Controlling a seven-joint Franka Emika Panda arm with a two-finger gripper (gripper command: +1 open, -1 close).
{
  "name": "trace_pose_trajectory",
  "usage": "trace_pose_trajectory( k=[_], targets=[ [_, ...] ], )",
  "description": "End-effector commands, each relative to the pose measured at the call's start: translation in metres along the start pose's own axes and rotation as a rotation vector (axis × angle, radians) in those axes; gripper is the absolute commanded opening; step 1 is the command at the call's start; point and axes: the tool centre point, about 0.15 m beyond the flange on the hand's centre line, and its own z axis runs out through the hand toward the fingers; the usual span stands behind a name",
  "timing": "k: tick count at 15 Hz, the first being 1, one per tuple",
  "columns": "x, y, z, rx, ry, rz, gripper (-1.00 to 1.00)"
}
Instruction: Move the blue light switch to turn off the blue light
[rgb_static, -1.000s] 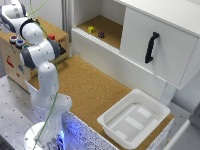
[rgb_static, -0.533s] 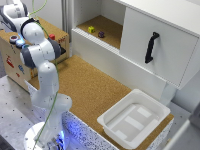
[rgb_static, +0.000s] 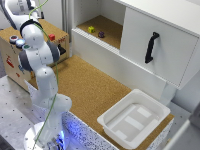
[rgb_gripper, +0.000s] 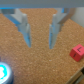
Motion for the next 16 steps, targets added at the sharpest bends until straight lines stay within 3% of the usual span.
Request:
trace_pose_trajectory(
  k=[1,5,7,10,16],
  targets=[
    [-0.028,0.050,0.033,0.056,0.086,0.109,1.00],
    [-0.054,0.108,0.038,0.011,0.106,0.292,1.00],
    [-0.068,0.150,0.045,-0.062,0.102,0.442,1.00],
    [-0.079,0.206,0.062,-0.052,0.109,0.660,1.00],
    [-0.049,0.318,0.097,-0.104,0.144,1.023,1.00]
  ],
)
